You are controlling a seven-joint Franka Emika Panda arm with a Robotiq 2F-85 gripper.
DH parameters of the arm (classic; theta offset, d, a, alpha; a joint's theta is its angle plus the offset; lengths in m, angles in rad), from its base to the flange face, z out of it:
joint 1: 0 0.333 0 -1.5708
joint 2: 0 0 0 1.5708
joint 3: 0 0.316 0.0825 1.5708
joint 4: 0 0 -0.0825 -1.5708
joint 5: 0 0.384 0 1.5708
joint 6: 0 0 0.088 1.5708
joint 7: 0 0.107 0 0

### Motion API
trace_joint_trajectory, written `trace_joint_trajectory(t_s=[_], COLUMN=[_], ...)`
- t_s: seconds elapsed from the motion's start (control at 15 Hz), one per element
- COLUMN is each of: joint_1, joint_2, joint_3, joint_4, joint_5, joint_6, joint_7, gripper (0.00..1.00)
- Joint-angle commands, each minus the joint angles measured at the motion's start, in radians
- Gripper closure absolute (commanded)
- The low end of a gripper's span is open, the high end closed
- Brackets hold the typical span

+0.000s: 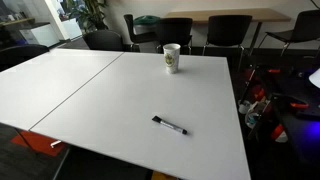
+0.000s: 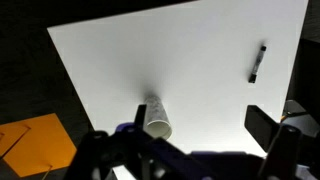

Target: Pick up the marker and put it in the cup

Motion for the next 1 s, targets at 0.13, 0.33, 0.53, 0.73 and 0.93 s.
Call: trace_joint_trajectory(t_s=[0.13, 0.33, 0.53, 0.73, 0.93], joint_1=[-0.010, -0.010, 0.000, 0.029, 0.069], joint_2=[0.002, 0.002, -0.005, -0.006, 0.005], joint_3=[0.008, 0.008, 0.036, 0.079, 0.130], joint_4=[0.002, 0.002, -0.011, -0.020, -0.028], joint_5=[0.008, 0.008, 0.014, 0.034, 0.063], joint_6=[-0.003, -0.003, 0.022, 0.039, 0.070], joint_7=[-0.007, -0.007, 0.015, 0.032, 0.054], gripper=[0.00, 0.00, 0.00, 0.00, 0.00])
